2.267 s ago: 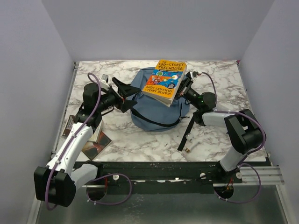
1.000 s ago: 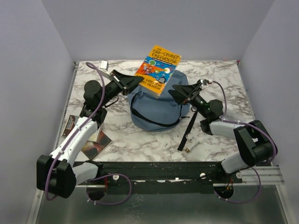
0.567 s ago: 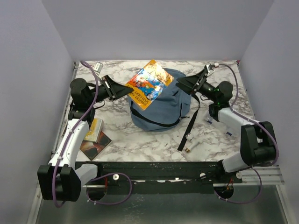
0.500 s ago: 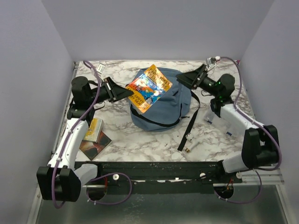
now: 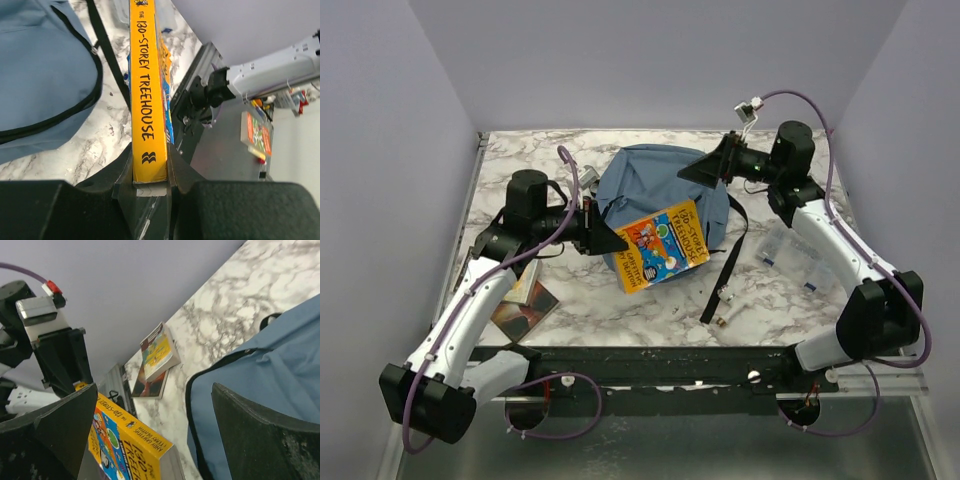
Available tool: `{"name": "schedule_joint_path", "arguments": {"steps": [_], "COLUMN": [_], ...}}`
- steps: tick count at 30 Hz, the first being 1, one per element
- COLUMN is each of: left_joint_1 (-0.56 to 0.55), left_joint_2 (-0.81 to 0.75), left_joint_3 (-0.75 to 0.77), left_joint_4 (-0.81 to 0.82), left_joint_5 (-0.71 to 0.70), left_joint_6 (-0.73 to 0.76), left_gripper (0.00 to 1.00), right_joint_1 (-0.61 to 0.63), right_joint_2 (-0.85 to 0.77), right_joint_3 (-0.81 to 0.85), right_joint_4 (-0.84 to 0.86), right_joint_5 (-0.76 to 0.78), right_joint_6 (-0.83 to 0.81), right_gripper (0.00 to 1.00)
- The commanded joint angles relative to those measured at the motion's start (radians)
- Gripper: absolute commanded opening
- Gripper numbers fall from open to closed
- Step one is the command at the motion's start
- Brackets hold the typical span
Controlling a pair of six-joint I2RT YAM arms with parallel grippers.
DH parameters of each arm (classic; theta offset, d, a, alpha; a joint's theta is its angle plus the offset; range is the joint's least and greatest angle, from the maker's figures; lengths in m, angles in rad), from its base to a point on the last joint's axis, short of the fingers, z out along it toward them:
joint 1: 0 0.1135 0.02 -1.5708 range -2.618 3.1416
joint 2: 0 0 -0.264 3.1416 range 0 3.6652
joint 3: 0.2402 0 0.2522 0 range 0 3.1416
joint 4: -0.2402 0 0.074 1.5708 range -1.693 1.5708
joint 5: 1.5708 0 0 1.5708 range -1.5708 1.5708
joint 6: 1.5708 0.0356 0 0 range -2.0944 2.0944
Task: Pack the student bag
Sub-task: Pick up the book at the corner of the board.
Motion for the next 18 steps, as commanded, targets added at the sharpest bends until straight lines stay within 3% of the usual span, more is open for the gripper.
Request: {"name": "schedule_joint_path", "arguments": {"steps": [1,6,14,18], "left_joint_1": [-0.038,-0.055,-0.057,-0.052], "left_joint_2": [-0.032,-0.011,0.013,0.032], "left_joint_3": [0.069,0.104,0.148,0.163], "left_joint_4": [0.001,-0.011,-0.007,0.037], "left_joint_5": [0.111,0.177,0.241,0.252], "left_joint_6": [0.124,0.147,0.145,0.089], "left_gripper": [0.00,0.00,0.00,0.00], "right_joint_1": [0.014,0.076,0.087,0.087], "right_joint_2": [-0.042,-0.145,-0.238,-0.266], "right_joint_3": [-0.102,-0.287,-0.437,-0.500], "right_joint_4": [0.007,0.150,0.378,0.496], "right_joint_5": [-0.168,-0.213,-0.316,-0.332], "right_joint_6": [-0.019,0.077,0.282,0.375], "right_gripper": [1.00,0.98,0.81,0.80]}}
